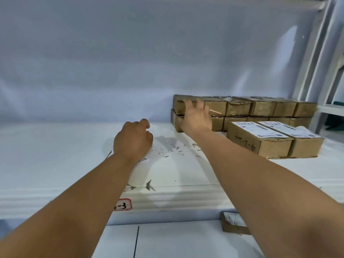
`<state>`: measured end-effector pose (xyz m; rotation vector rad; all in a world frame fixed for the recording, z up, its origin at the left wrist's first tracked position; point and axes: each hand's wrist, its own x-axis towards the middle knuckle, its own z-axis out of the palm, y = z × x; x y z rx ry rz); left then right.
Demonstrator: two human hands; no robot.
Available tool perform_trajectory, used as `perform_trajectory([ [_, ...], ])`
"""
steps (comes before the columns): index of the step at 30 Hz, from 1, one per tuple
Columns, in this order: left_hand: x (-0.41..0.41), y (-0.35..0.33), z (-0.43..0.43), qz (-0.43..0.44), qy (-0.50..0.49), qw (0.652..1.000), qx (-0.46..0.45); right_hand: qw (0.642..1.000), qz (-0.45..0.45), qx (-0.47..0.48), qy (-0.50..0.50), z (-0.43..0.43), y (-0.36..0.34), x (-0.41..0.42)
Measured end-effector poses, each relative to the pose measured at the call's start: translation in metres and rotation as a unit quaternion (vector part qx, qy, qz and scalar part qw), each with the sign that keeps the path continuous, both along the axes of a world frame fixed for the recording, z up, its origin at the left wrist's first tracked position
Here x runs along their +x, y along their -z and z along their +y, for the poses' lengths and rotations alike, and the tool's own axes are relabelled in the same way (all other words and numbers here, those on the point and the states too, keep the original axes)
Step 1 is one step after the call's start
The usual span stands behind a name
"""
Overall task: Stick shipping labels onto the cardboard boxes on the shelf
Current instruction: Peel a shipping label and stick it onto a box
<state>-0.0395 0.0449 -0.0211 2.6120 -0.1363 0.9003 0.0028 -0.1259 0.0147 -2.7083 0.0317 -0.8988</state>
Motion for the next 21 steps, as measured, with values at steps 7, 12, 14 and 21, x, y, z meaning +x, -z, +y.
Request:
perform_trajectory([
  [7,0.011,0.005,0.000,0.026,0.000,0.999,0.020,0.996,-0.009,0.071,0.059,0.011,0.002,0.043],
  [12,0.009,0.004,-0.001,0.045,-0.018,0.997,0.057,0.991,-0.035,0.078,0.099,0.025,0.006,0.056],
  [14,0.009,0.003,-0.001,0.049,-0.018,0.997,0.055,0.988,-0.042,0.106,0.101,0.025,0.004,0.059],
  [21,0.009,0.002,0.000,0.028,-0.037,0.995,0.082,0.980,-0.103,0.159,0.056,0.030,0.003,0.044],
])
